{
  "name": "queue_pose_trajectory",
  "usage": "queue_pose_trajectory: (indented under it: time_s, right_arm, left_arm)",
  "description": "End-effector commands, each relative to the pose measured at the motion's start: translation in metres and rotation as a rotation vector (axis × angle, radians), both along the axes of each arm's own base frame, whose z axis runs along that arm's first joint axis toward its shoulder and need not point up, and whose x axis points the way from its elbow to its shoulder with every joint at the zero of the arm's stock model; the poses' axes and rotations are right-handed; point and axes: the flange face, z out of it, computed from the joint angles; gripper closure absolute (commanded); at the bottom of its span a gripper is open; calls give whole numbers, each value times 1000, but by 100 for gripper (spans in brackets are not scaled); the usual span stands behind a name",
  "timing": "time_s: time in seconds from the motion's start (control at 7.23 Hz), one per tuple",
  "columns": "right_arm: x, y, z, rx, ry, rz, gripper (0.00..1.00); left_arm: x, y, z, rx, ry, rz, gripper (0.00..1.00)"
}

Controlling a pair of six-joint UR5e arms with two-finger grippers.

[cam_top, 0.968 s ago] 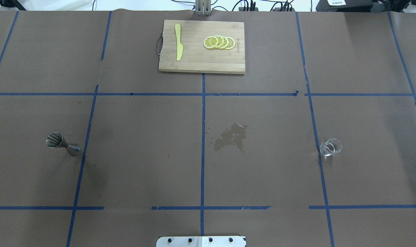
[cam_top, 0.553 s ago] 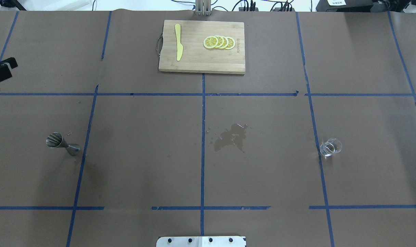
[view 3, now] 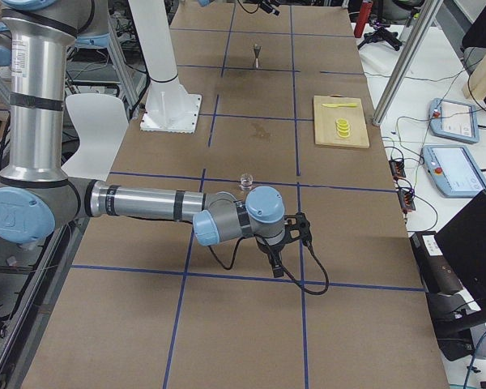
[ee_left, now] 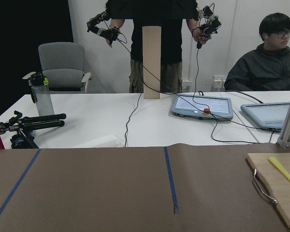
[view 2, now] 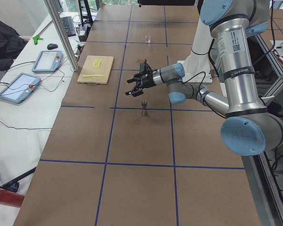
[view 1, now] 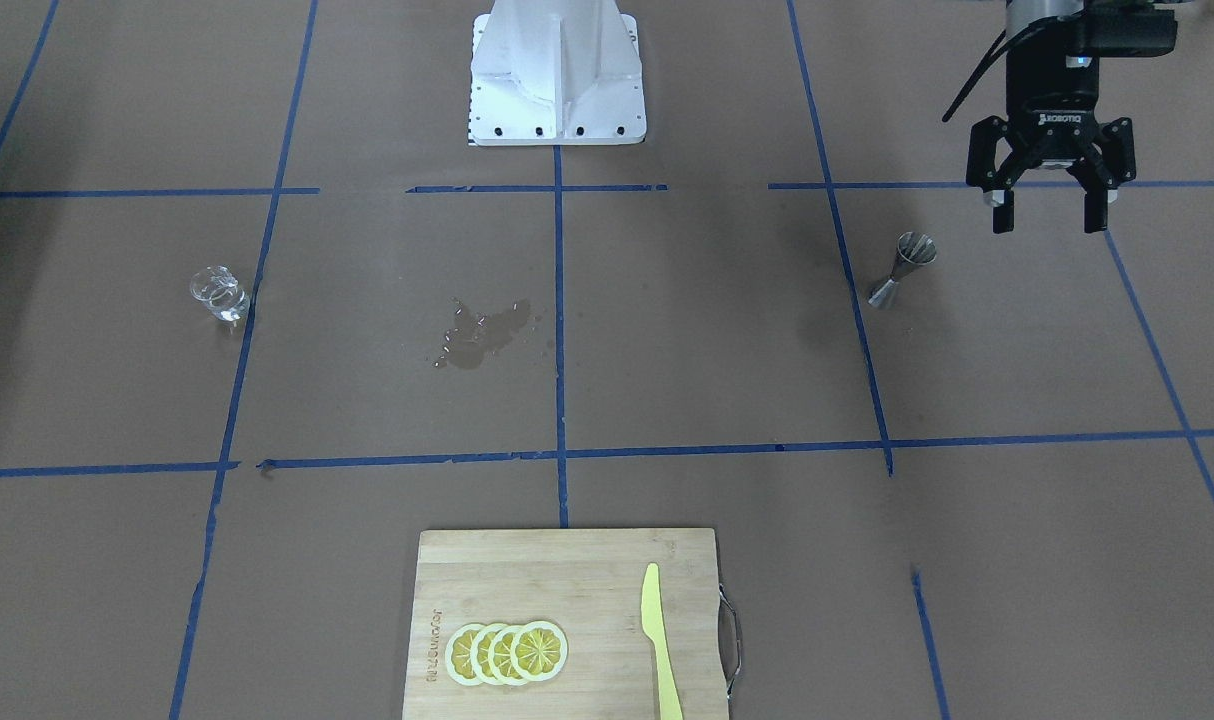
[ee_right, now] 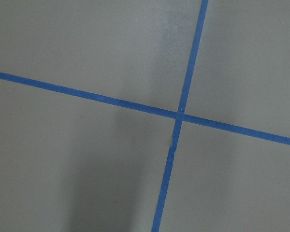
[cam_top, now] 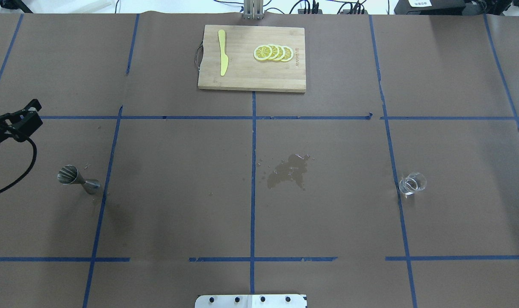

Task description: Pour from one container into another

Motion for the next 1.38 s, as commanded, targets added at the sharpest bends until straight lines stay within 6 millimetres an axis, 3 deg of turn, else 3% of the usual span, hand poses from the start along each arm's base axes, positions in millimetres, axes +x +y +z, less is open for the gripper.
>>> queue_pose_trajectory:
  time_s: [0.0, 0.41, 0.69, 0.83, 1.24]
  right_arm:
    - [-1, 0, 0, -1, -7, -2, 0]
    - [0, 1, 0, -3, -13, -2, 0]
    - [0, 1, -1, -1, -15, -1, 0]
    - [1, 1, -1, -1, -16, 0, 0]
    - [1, 0, -2, 0, -16, 0, 0]
  left_arm:
    - [35, 17, 32, 37, -62, -56, 0]
    - [83, 48, 76, 130, -10, -68, 0]
    - [115, 54, 80, 163, 32, -94, 0]
    - [120, 58, 81, 165, 34, -86, 0]
    - [135, 77, 112, 176, 42, -58, 0]
